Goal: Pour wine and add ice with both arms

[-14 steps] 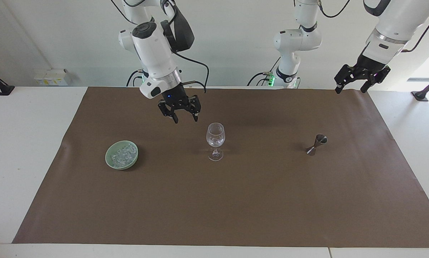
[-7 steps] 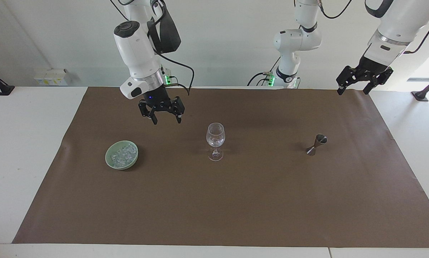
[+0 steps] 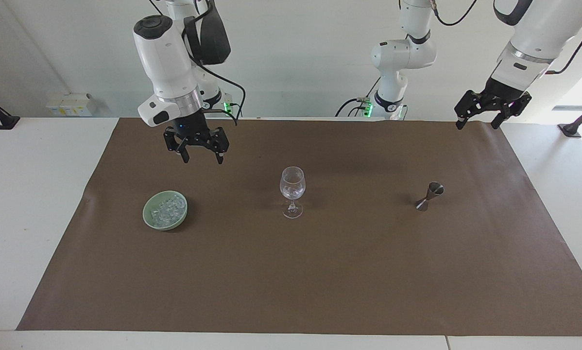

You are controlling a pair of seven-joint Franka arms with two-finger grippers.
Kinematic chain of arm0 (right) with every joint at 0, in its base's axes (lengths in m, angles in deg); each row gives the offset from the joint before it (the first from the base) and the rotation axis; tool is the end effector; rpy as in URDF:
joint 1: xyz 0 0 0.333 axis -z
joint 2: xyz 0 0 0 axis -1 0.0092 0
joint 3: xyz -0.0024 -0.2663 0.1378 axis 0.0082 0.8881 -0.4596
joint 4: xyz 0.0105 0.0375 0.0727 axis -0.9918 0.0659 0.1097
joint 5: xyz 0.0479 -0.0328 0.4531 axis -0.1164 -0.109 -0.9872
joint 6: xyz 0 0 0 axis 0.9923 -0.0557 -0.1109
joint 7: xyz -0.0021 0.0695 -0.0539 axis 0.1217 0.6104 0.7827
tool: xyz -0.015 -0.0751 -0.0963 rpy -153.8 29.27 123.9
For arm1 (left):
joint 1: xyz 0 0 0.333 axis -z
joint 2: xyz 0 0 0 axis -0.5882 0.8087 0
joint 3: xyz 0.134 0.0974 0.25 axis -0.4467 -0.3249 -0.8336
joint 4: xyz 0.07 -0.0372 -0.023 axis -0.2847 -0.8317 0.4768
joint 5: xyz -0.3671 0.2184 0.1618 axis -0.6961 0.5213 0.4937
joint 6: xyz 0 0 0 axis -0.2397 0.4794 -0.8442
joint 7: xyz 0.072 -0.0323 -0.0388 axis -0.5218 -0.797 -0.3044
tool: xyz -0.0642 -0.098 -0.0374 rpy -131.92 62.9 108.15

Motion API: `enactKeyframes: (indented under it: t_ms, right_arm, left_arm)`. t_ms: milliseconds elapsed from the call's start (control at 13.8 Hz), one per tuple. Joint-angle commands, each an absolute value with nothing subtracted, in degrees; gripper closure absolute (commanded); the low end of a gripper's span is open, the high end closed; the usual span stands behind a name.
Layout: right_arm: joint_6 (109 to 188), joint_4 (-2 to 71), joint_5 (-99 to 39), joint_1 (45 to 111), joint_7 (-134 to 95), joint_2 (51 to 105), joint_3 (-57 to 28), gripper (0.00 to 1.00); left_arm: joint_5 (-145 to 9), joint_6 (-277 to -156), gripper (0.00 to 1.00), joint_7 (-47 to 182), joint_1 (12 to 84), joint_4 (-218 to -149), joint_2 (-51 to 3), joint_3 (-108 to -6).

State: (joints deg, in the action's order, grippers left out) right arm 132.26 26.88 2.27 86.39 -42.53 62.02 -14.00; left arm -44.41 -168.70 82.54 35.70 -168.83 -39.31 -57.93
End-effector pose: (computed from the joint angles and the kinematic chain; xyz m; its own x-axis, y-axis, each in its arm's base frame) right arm 0.6244 0.1072 0.5593 0.9922 -0.0750 0.0992 -0.0760 -0.9971 0.0057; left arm 0.5904 -0.0186 0.6119 0.9995 -0.0117 0.0288 -0.0124 -0.9996 0.0243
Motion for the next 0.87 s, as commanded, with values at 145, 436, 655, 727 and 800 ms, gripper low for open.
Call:
enactKeyframes:
  t_ms: [145, 436, 655, 727, 800]
  right_arm:
    - [128.72, 23.75, 2.17, 88.68, -40.27, 64.05, -14.74, 0.0]
    - [134.67, 36.02, -0.28, 91.14, -36.5, 58.61, -14.65, 0.0]
    - [135.3, 37.2, -0.91, 91.23, -36.48, 58.07, -14.65, 0.0]
    - [135.74, 37.2, -0.91, 91.41, -36.58, 58.07, -14.57, 0.0]
    - [136.01, 37.11, -0.91, 92.1, -36.58, 58.16, -14.57, 0.0]
  left_arm:
    - [-43.75, -168.15, 0.0, 82.9, 35.5, -168.65, -39.6, -58.17]
    - [-40.76, -165.33, 0.0, 86.23, 35.59, -167.42, -39.51, -57.82]
    - [-41.11, -166.12, 0.0, 85.98, 35.5, -168.47, -40.03, -57.82]
    - [-41.2, -166.47, 0.0, 85.98, 35.42, -169.08, -40.3, -57.82]
    - [-41.64, -166.56, 0.0, 87.2, 34.54, -169.78, -40.65, -57.9]
